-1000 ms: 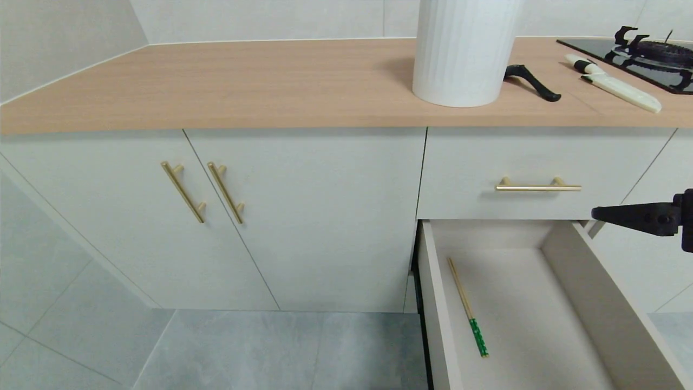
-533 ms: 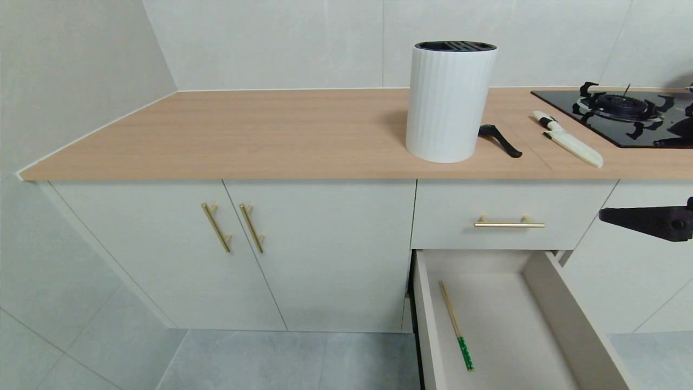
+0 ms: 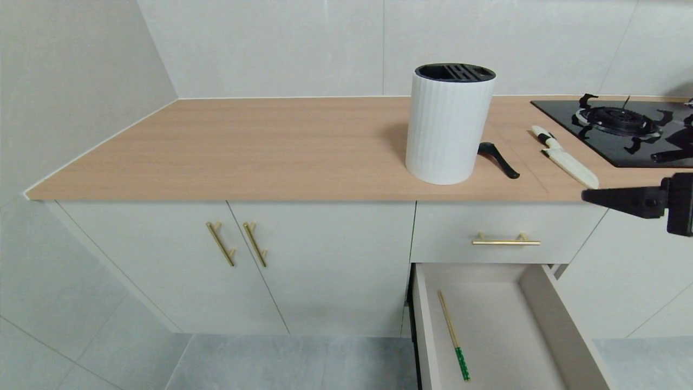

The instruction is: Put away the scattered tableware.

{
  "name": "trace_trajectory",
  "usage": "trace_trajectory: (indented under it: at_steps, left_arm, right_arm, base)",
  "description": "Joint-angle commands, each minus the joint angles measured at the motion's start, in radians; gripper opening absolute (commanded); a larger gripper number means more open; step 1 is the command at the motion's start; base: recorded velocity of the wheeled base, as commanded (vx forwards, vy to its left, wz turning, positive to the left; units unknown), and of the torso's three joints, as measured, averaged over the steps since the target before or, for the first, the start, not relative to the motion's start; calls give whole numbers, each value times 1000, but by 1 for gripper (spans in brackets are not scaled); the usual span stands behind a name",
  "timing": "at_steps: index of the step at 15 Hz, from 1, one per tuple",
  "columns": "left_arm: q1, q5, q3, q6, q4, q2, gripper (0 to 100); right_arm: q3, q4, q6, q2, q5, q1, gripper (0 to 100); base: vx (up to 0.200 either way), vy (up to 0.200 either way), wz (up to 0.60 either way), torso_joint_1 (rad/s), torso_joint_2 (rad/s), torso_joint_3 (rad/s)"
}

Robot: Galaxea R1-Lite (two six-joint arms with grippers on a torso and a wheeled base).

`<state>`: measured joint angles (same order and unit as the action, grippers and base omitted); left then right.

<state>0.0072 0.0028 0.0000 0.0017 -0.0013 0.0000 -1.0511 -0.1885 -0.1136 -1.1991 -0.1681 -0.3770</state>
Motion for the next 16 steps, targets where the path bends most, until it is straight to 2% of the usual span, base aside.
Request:
trace_trajectory:
  at_steps: [1, 3, 6, 9, 11, 13, 16]
  left_arm:
    - [0, 0, 0, 0, 0, 2, 100]
    - [0, 0, 0, 0, 0, 2, 100]
    - [0, 0, -2, 0, 0, 2, 100]
    - [0, 0, 0, 0, 0, 2, 100]
    - [0, 0, 0, 0, 0, 2, 100]
    - [0, 0, 0, 0, 0, 2, 100]
    - [0, 0, 0, 0, 0, 2, 100]
  right_arm:
    - [-27, 196, 92, -168, 117, 109, 100]
    - [-113, 251, 127, -289, 242, 164, 100]
    - [-218, 261, 203, -415, 246, 190, 100]
    - [-219, 294, 210, -490, 242, 207, 100]
    - [-224, 383, 207, -534, 248, 251, 100]
    - [-224, 480, 209, -603, 234, 253, 100]
    - [-227, 546, 207, -672, 228, 250, 100]
  base:
    - [0, 0, 0, 0, 0, 0]
    - [0, 0, 0, 0, 0, 0]
    - [0, 0, 0, 0, 0, 0]
    - [0, 0, 0, 0, 0, 0]
    - [0, 0, 0, 0, 0, 0]
    - [0, 0, 0, 0, 0, 0]
    - [0, 0, 0, 0, 0, 0]
